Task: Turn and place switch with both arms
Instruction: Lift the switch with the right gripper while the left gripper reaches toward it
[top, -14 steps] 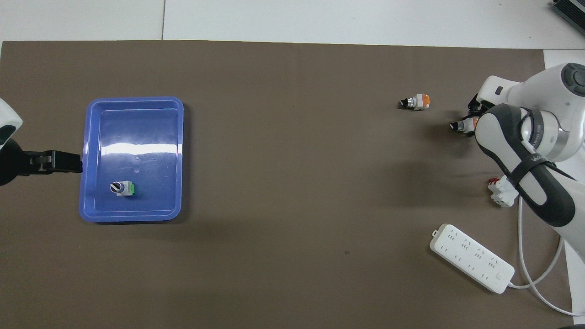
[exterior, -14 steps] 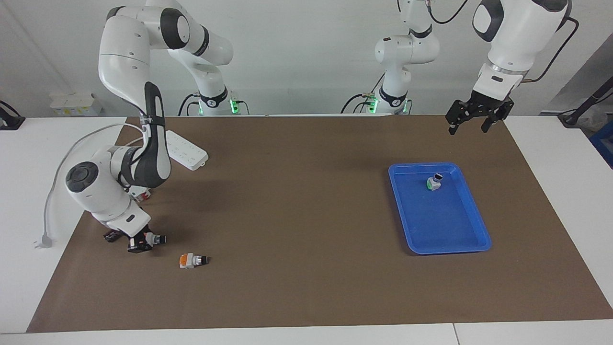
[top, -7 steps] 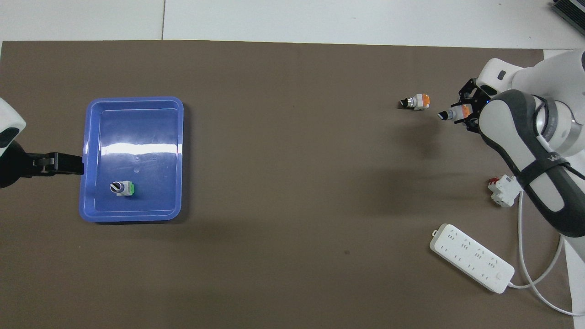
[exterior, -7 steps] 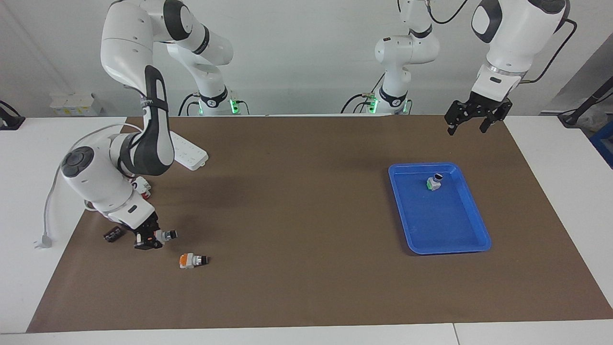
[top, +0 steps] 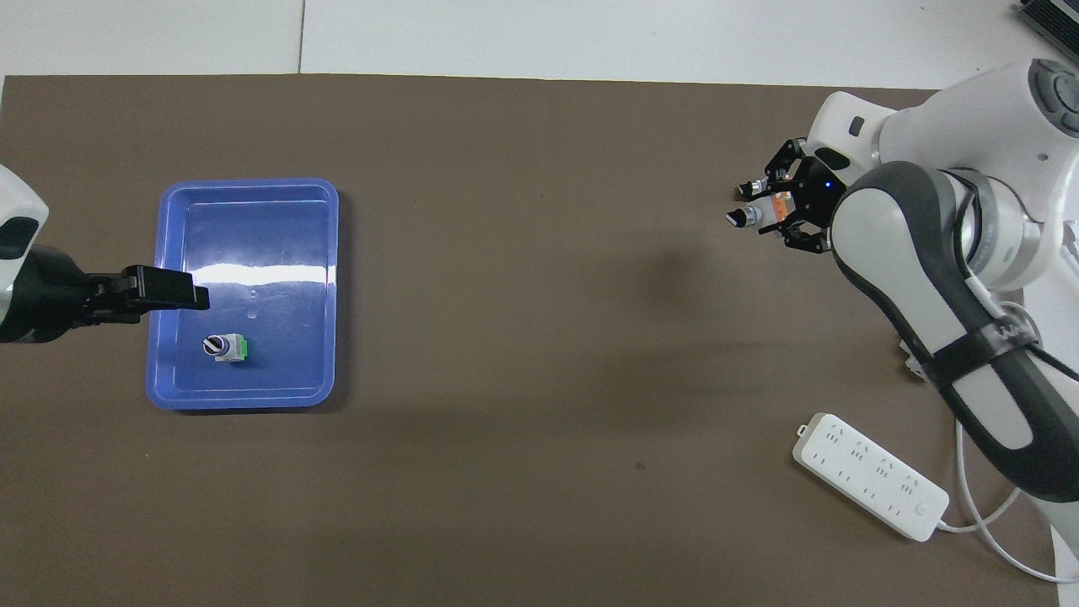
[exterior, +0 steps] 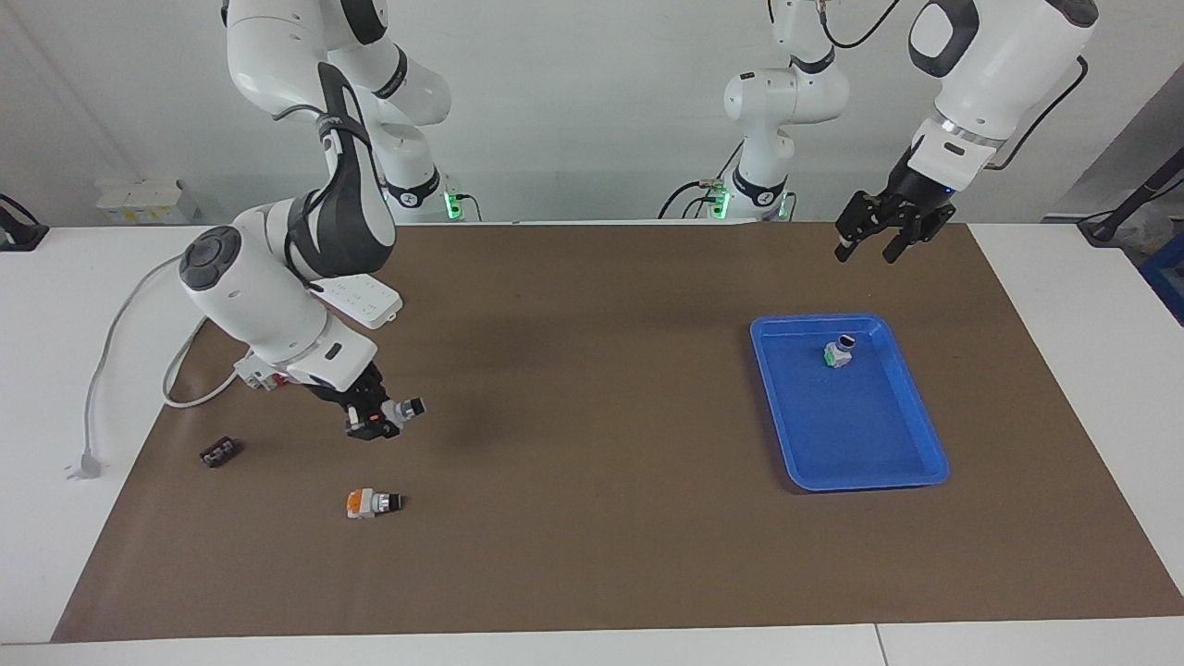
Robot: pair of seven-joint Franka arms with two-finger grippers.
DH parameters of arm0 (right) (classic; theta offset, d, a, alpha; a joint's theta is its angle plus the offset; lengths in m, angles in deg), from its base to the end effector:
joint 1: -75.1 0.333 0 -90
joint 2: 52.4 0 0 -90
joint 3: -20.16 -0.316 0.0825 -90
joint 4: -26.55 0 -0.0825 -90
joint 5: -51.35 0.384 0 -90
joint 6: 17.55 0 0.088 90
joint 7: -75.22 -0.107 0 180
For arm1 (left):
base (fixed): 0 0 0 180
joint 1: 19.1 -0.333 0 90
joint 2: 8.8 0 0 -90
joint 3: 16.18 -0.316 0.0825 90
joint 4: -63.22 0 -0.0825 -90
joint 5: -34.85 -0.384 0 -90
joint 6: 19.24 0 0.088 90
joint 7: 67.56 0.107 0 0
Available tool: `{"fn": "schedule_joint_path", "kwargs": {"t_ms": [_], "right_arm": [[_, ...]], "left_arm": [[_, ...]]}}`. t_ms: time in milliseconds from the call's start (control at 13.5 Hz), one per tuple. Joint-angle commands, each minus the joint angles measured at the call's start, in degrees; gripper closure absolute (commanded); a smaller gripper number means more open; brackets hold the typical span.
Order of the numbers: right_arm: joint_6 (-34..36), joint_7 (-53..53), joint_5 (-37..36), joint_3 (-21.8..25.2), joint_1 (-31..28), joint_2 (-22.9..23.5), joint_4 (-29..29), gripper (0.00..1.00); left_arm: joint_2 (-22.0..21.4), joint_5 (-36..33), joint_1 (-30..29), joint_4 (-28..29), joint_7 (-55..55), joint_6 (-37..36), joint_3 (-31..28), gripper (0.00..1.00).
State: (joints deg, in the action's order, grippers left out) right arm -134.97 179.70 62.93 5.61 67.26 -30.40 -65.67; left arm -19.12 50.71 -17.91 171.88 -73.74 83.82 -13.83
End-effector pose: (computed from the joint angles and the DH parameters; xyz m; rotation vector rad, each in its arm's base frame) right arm 0.6687 0.0694 0.4201 -1.8184 -2.3683 -0.3769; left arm 0.5110 -0.0562 0.5881 2.8662 0.1408 0.0855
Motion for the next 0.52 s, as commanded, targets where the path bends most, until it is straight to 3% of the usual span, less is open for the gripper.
{"fn": "schedule_joint_path", "kwargs": {"t_ms": [0,296,443], "right_arm": [[0.2,-4.9,2.2,-2.0,1.2,-1.9,-0.4,1.00],[0.0,-10.8,4.5,-7.9,1.3,-4.9,-0.2,1.00],[-0.3,-11.8,7.6,-8.3,3.0,-5.9,-0.6,1.00]], "left_arm": [[-1.0,9.0,0.7,3.6,-2.1,4.0,0.2,0.19],[-0.5,20.0,4.6,5.5,-5.8,8.5,0.2,0.24],[0.4,25.0,8.5,5.9,-11.0,14.1,0.3,0.26]]}}
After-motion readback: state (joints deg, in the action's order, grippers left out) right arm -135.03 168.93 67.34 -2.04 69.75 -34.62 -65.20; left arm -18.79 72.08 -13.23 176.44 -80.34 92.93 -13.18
